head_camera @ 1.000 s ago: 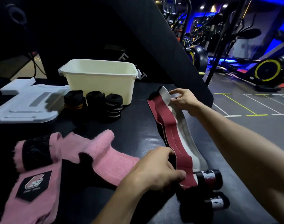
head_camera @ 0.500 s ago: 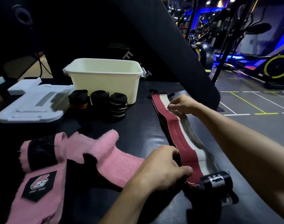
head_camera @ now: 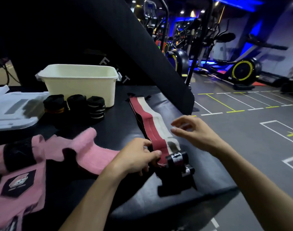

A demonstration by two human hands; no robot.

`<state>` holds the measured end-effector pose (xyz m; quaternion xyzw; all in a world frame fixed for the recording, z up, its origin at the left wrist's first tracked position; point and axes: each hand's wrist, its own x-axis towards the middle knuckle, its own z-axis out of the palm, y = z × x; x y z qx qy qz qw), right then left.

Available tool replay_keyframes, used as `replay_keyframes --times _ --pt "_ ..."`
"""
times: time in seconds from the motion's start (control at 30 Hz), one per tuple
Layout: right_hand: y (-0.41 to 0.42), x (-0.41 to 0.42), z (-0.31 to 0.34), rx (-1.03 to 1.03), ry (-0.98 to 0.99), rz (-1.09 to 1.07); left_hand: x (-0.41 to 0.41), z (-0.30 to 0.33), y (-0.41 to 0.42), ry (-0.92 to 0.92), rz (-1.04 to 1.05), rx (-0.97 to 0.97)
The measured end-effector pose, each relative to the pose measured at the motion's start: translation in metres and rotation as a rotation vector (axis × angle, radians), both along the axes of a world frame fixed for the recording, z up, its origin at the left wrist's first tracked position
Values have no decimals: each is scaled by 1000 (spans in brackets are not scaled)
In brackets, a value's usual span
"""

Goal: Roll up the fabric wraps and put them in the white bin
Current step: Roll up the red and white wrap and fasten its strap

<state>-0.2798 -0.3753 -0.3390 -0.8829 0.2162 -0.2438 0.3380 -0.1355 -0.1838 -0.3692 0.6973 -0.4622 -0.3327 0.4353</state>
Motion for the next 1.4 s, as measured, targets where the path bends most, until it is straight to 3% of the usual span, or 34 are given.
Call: replay_keyframes --times 0.1,0.23,0.3,0.4,0.5,0.73,0.97,1.1,1.2,1.4 --pt "22 -43 -15 48 -98 -59 -3 2 5 -69 72 -41" --pt "52 -72 -37 35 -69 -13 -15 10 16 -341 283 -274" --pt "62 -79 -44 -25 -70 -45 -25 13 20 -335 189 -336" --pt "69 -84 -52 -81 -112 -58 -40 10 22 -375 0 -266" --pt "72 -87 -56 -118 -120 -11 -44 6 23 -410 -35 -224" --pt "78 -98 -58 -140 -184 66 -40 20 34 -198 -234 -217" --pt "94 -97 -56 -306 -274 139 -41 19 24 -195 51 -497" --pt "101 -94 -51 -396 -393 10 -51 19 19 -382 -49 -463" --pt "103 -93 -47 -389 -430 -88 -50 18 18 -356 -100 -431" --pt "111 -87 -46 -364 -435 -172 -44 24 24 -476 -205 -433"
